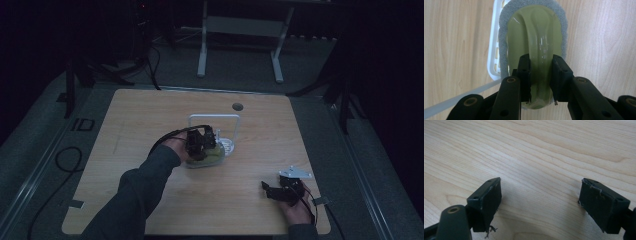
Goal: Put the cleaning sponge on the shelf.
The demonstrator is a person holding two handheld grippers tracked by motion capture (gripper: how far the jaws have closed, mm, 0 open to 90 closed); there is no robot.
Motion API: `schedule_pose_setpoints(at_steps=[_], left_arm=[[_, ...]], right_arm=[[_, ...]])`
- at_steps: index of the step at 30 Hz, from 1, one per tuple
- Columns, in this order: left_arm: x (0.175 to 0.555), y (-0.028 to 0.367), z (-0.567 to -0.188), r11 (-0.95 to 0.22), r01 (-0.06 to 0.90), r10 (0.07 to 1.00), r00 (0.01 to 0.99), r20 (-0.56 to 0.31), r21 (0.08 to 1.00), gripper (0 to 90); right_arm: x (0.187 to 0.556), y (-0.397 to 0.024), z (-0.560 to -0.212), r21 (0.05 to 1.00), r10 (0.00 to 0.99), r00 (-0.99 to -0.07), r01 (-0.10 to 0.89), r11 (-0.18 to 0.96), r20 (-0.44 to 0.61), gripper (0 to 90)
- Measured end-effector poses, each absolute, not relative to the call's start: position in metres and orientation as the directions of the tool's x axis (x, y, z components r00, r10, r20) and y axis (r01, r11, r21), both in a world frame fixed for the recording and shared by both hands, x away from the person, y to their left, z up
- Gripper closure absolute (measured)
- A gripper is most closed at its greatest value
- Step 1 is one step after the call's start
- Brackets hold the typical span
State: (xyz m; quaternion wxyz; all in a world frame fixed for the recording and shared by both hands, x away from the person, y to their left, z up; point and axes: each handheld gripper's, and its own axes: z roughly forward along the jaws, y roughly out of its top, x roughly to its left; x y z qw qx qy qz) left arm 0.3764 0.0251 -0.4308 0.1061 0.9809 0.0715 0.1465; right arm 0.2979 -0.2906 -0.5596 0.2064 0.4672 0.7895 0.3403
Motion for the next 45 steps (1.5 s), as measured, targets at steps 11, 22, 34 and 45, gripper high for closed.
schedule_pose_setpoints(at_steps=[11, 22, 34, 45], left_arm=[[0.381, 0.021, -0.432, -0.968, 0.113, 0.178, 0.938, 0.297, 0.224, 71.9], [0.387, 0.013, -0.428, -0.973, 0.086, 0.154, 0.934, 0.322, 0.215, 71.9], [0.39, 0.01, -0.43, -0.976, 0.043, 0.117, 0.931, 0.345, 0.214, 71.9], [0.393, 0.009, -0.432, -0.978, 0.017, 0.092, 0.928, 0.362, 0.206, 71.9]], right_arm=[[0.298, -0.291, -0.56, 0.73, 0.878, -0.479, 0.597, 0.333, -0.009, 17.7], [0.298, -0.291, -0.56, 0.73, 0.878, -0.478, 0.598, 0.332, -0.007, 17.7], [0.298, -0.291, -0.56, 0.73, 0.878, -0.479, 0.597, 0.332, -0.008, 17.7], [0.298, -0.291, -0.56, 0.73, 0.878, -0.478, 0.597, 0.332, -0.008, 17.7]])
